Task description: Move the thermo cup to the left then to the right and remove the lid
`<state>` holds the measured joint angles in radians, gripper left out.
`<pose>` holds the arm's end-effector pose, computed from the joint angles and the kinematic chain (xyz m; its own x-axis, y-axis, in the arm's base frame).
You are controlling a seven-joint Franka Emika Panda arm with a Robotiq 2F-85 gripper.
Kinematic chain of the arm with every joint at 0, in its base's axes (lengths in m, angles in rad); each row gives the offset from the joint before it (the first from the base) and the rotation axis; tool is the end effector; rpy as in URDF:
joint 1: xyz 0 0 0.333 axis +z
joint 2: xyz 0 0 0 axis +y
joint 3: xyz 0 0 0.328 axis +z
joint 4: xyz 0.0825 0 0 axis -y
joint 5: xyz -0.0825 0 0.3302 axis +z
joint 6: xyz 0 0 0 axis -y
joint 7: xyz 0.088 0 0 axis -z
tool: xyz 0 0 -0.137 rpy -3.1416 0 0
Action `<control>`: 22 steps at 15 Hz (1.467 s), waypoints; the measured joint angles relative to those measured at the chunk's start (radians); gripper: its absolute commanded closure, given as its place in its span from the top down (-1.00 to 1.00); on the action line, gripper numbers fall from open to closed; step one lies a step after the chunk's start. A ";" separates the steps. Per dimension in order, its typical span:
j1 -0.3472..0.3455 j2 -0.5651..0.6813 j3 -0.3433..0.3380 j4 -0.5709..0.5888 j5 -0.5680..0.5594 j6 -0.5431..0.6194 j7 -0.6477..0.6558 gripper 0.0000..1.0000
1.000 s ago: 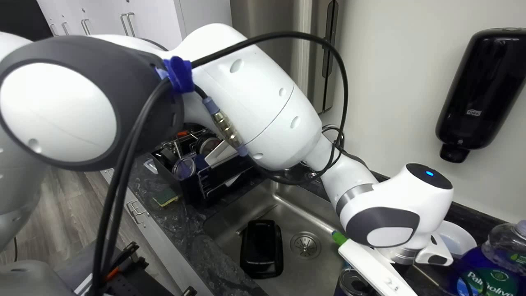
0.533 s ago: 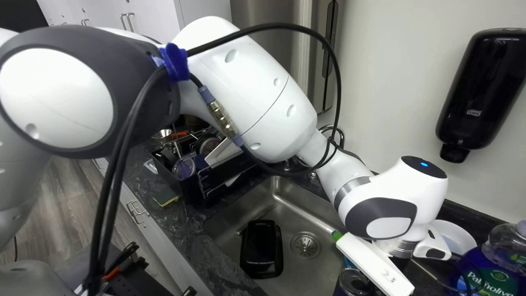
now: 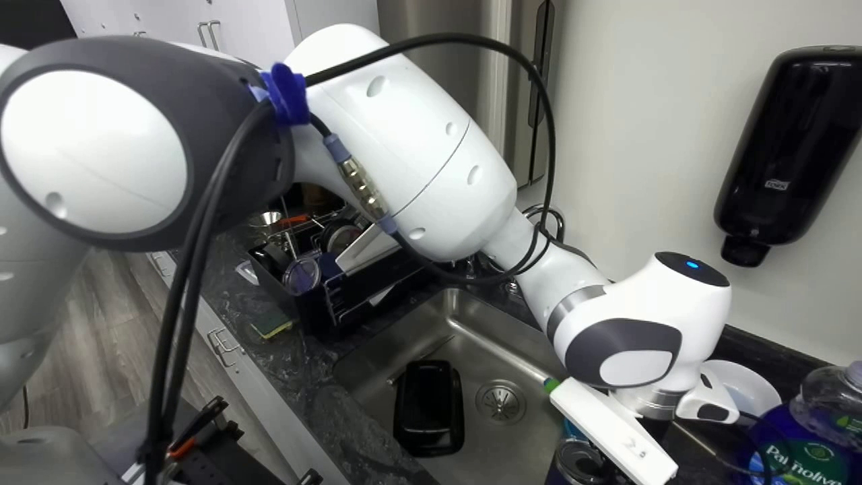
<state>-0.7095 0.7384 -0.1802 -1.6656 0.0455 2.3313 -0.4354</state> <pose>0.4169 -0.4910 0.1942 0.8979 -0.4303 -0.0930 -0.4268 -0.9026 0.0559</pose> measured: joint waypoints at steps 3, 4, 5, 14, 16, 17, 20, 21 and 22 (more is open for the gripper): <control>0.007 0.000 -0.008 0.000 -0.001 -0.002 0.005 -0.96; 0.008 0.000 -0.010 0.000 -0.001 -0.005 0.005 -0.96; 0.008 0.000 -0.012 0.000 -0.001 -0.010 0.005 -0.96; -0.027 0.001 -0.013 0.011 0.002 -0.102 -0.031 -0.96; -0.030 0.001 -0.012 0.013 0.005 -0.101 -0.032 -0.96; -0.031 0.001 -0.011 0.013 0.007 -0.099 -0.032 -0.96; -0.039 0.001 -0.006 0.013 0.026 -0.087 -0.039 -0.96; -0.043 0.002 -0.004 0.013 0.035 -0.079 -0.044 -0.96; -0.047 0.004 -0.005 0.014 0.035 -0.044 -0.046 -0.96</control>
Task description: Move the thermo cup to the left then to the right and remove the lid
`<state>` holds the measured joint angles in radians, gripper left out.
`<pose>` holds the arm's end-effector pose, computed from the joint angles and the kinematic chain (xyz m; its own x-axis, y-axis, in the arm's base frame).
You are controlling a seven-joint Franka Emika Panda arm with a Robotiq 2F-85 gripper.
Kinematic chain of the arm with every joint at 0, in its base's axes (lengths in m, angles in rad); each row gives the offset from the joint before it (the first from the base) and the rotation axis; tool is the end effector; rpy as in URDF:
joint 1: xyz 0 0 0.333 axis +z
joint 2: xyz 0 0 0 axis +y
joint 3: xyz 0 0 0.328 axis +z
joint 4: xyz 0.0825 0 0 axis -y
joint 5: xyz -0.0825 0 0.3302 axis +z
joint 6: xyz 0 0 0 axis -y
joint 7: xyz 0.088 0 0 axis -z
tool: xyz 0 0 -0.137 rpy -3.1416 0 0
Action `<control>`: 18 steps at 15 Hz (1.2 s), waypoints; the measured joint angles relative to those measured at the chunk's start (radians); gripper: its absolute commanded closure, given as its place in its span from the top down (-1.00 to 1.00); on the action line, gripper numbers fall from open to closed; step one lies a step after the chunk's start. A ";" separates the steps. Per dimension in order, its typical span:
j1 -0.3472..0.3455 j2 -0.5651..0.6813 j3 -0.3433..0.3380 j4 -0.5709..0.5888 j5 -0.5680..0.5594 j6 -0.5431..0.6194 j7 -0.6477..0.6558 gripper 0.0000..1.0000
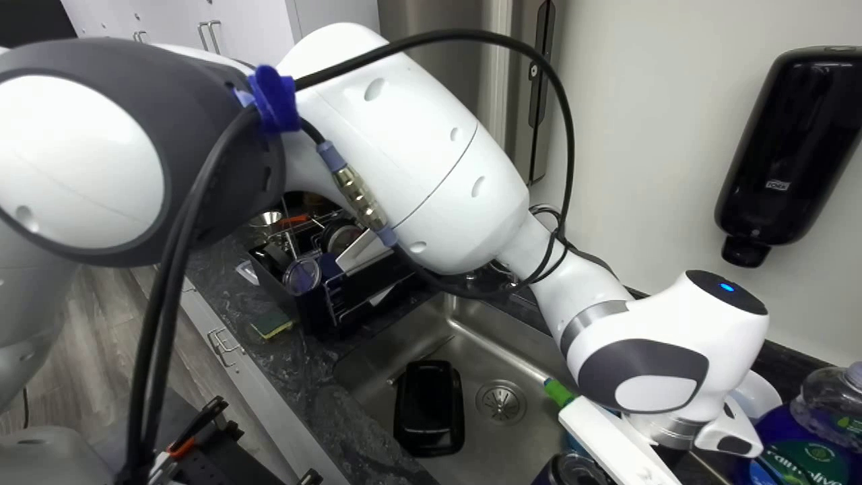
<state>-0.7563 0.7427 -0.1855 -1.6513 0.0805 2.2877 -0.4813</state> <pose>0.3914 -0.5090 0.1935 0.8834 -0.4547 -0.1134 -0.4556 -0.8900 0.0193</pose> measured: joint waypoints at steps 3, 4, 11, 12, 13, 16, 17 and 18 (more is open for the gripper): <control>-0.041 0.008 -0.002 0.010 0.000 0.122 -0.024 -0.96; -0.057 0.016 -0.002 0.010 0.000 0.158 -0.030 -0.96; -0.125 0.034 0.099 -0.014 0.022 0.351 -0.039 -0.96; -0.134 0.034 0.135 -0.022 0.032 0.379 -0.049 -0.96; -0.144 0.035 0.175 -0.032 0.046 0.403 -0.064 -0.96; -0.184 0.037 0.289 -0.062 0.078 0.447 -0.134 -0.96; -0.197 0.038 0.318 -0.068 0.083 0.455 -0.158 -0.96; -0.209 0.038 0.343 -0.072 0.086 0.458 -0.181 -0.96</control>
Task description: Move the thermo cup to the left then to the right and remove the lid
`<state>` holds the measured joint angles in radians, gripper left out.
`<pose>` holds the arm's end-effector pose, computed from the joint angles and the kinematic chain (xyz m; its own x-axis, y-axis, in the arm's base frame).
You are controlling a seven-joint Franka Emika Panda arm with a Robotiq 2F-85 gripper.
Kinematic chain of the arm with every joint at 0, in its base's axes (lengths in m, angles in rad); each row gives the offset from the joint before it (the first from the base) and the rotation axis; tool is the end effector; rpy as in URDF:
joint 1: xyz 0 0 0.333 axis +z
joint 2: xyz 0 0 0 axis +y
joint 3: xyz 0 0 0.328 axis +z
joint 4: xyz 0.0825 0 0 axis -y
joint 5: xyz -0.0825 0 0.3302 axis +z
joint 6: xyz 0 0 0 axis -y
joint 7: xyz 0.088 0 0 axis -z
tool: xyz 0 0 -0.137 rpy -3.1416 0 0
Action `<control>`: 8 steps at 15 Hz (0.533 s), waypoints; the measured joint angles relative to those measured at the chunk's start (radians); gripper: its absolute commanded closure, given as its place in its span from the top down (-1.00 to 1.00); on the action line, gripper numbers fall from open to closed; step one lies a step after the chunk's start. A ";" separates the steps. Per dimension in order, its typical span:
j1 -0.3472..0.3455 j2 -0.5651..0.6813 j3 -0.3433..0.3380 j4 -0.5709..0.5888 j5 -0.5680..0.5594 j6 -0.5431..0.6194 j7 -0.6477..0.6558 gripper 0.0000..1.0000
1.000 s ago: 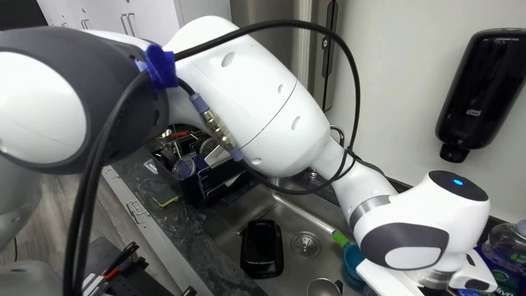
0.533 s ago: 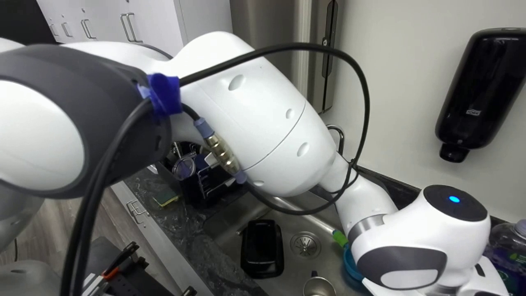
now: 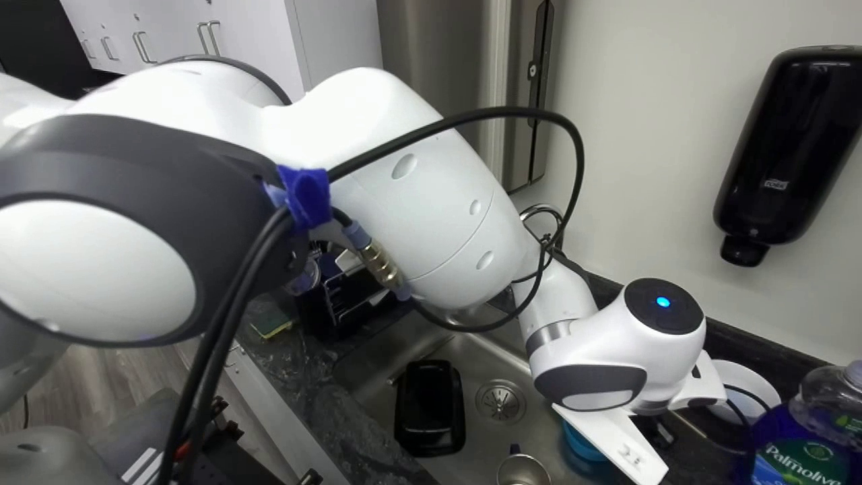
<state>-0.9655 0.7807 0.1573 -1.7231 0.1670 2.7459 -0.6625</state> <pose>0.4502 -0.4980 0.1842 0.8939 -0.3321 0.3011 -0.3395 -0.9401 -0.0288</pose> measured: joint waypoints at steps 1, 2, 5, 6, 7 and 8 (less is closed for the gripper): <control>-0.012 0.000 0.020 -0.002 0.001 0.000 -0.020 -0.96; -0.023 0.000 0.035 -0.003 0.001 0.000 -0.040 -0.96; -0.048 0.000 0.067 -0.007 0.002 -0.001 -0.087 -0.96; -0.055 -0.001 0.075 -0.011 0.002 -0.005 -0.101 -0.96; -0.062 -0.002 0.085 -0.018 0.002 -0.009 -0.118 -0.96; -0.070 -0.005 0.095 -0.028 0.003 -0.013 -0.138 -0.96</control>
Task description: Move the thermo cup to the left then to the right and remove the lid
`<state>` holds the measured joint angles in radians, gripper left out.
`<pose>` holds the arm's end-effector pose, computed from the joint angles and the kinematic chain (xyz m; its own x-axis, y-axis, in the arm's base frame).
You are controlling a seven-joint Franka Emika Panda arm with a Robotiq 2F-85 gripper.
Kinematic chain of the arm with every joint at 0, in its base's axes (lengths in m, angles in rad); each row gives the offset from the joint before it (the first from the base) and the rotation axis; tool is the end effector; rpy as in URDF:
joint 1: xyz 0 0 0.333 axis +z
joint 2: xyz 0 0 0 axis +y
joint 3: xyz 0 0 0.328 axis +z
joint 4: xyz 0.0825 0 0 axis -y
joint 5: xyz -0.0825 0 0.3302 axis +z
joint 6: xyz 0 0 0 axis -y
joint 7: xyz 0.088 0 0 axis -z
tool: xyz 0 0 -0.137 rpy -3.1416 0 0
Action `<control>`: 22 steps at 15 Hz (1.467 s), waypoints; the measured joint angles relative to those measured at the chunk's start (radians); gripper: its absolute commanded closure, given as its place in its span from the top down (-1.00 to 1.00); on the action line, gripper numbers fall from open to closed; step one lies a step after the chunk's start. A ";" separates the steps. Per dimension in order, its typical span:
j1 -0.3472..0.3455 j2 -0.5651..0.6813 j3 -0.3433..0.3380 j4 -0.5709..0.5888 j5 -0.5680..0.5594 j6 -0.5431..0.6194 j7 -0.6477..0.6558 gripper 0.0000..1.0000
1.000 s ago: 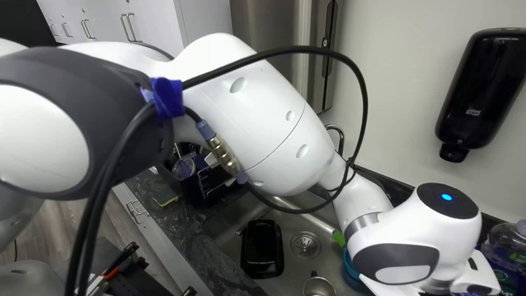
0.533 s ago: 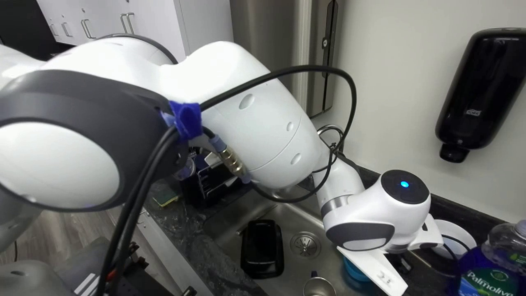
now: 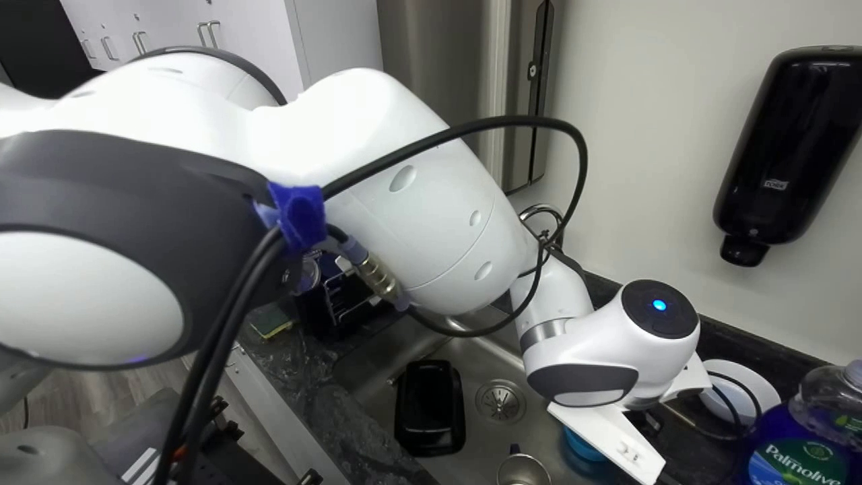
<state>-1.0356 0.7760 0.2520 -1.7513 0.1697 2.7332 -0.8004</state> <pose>0.4521 -0.4850 0.1829 0.9218 -0.2177 0.3206 -0.2105 -0.9759 -0.0575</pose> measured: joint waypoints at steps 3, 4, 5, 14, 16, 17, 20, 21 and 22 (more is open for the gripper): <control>-0.022 -0.021 0.028 -0.048 0.002 -0.016 -0.066 -0.96; -0.027 -0.031 0.034 -0.064 0.004 -0.024 -0.086 -0.96; -0.028 -0.041 0.038 -0.079 0.006 -0.030 -0.101 -0.96; -0.025 -0.158 0.099 -0.221 0.051 -0.039 -0.267 -0.96; -0.018 -0.183 0.107 -0.253 0.062 -0.043 -0.301 -0.96; -0.012 -0.195 0.109 -0.267 0.068 -0.048 -0.315 -0.96; 0.008 -0.218 0.109 -0.290 0.085 -0.077 -0.354 -0.96; 0.016 -0.224 0.109 -0.294 0.091 -0.089 -0.366 -0.96; 0.025 -0.229 0.107 -0.295 0.094 -0.105 -0.375 -0.96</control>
<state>-1.0107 0.5466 0.3595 -2.0462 0.2637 2.6280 -1.1757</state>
